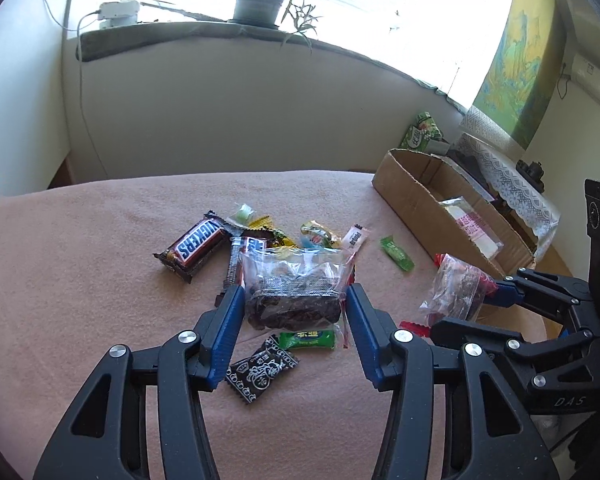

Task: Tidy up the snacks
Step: 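Carry the cake bag with the right gripper into the box and release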

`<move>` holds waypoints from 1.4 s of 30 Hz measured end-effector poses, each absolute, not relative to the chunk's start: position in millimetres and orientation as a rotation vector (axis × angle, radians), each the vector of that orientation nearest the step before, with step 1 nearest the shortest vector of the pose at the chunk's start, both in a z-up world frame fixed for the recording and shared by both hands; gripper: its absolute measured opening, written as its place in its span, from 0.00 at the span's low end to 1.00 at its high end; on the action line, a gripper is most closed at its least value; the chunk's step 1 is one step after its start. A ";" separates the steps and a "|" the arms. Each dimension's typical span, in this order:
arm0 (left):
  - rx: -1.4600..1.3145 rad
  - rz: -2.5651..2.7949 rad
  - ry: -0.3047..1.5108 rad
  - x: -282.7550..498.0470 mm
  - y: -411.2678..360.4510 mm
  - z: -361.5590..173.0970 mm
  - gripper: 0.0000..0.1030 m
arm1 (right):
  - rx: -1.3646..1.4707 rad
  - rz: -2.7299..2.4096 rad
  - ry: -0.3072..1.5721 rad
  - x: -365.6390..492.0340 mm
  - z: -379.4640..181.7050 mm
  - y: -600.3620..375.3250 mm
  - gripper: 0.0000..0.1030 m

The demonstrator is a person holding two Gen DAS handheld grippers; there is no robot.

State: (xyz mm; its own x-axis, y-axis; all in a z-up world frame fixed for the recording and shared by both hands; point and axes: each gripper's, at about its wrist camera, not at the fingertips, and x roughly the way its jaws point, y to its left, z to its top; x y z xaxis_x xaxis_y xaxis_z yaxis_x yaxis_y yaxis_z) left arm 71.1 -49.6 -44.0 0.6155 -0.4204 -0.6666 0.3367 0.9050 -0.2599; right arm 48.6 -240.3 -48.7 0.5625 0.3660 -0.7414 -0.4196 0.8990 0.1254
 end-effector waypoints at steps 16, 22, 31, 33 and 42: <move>-0.098 -0.591 0.769 71.7 -139.4 -24.2 0.50 | 0.007 0.246 0.772 49.5 -12.5 -356.6 0.54; -0.084 -0.642 0.764 71.6 -178.2 -18.4 0.50 | 0.029 0.180 0.757 50.9 -7.0 -395.0 0.54; -0.038 -0.702 0.764 68.9 -231.2 -16.5 0.50 | 0.077 0.119 0.776 59.3 -19.3 -438.9 0.54; -0.029 -0.707 0.766 69.7 -239.6 -17.1 0.50 | 0.086 0.109 0.782 61.0 -22.4 -445.8 0.54; -0.005 -0.717 0.779 72.4 -257.7 -19.3 0.50 | 0.119 0.094 0.796 65.0 -31.4 -466.1 0.55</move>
State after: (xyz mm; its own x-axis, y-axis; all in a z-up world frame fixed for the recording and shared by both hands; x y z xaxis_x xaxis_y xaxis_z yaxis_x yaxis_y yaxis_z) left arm 72.4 -257.7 -19.3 0.4903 -0.5920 -0.6397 0.5884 0.7662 -0.2581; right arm 65.0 -466.1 -31.4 0.6961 0.1291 -0.7062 -0.0393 0.9891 0.1420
